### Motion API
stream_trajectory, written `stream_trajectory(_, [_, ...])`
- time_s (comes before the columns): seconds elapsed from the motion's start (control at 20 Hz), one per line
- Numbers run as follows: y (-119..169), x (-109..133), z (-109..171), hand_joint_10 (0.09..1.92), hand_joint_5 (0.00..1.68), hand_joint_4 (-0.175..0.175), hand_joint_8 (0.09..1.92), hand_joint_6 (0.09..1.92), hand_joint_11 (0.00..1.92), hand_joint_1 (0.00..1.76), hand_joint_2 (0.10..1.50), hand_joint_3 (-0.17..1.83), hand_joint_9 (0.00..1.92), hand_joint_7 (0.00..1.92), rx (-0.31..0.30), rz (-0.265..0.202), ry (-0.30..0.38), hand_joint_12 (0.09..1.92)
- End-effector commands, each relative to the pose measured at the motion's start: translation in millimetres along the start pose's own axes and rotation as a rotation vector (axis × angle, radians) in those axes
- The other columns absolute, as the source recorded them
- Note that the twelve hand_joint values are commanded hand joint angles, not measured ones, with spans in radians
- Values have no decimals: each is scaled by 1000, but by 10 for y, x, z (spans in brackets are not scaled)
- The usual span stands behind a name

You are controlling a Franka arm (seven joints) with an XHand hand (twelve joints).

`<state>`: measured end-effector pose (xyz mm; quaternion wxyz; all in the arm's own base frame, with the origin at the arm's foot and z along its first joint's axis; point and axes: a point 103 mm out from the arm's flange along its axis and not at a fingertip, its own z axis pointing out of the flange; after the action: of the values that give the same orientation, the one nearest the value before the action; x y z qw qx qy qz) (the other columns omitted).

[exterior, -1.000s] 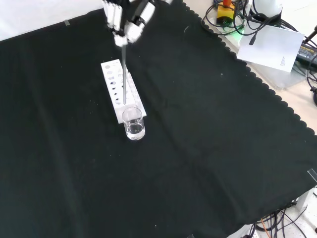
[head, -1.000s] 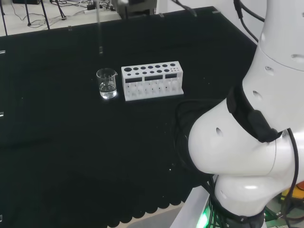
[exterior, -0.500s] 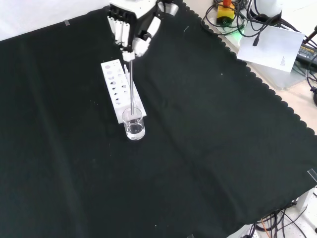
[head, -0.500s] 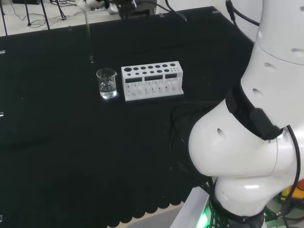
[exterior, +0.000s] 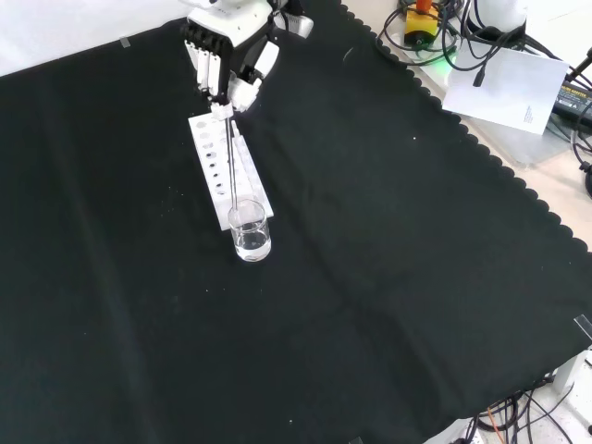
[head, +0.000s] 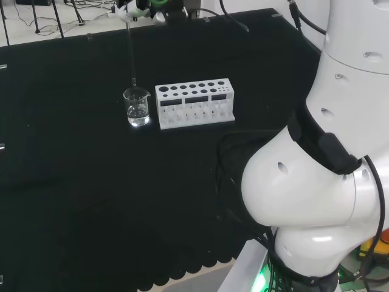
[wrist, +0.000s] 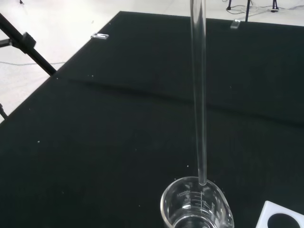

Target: Stir in the beaker to the left of the white test tube rack with the glass rod.

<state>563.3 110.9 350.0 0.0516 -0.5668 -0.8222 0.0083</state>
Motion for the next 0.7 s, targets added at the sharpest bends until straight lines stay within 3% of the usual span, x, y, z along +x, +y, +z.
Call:
stream_trajectory(0.05, [4,-16,75,941,1279,-175,1075,206,1624,1308,1117,-175,1518,1143,13,7,-6,483])
stream_trajectory(0.7, [95,57,476,939,1285,-175,1071,194,1627,1308,1116,-175,1521,1145,71,-1,-13,480])
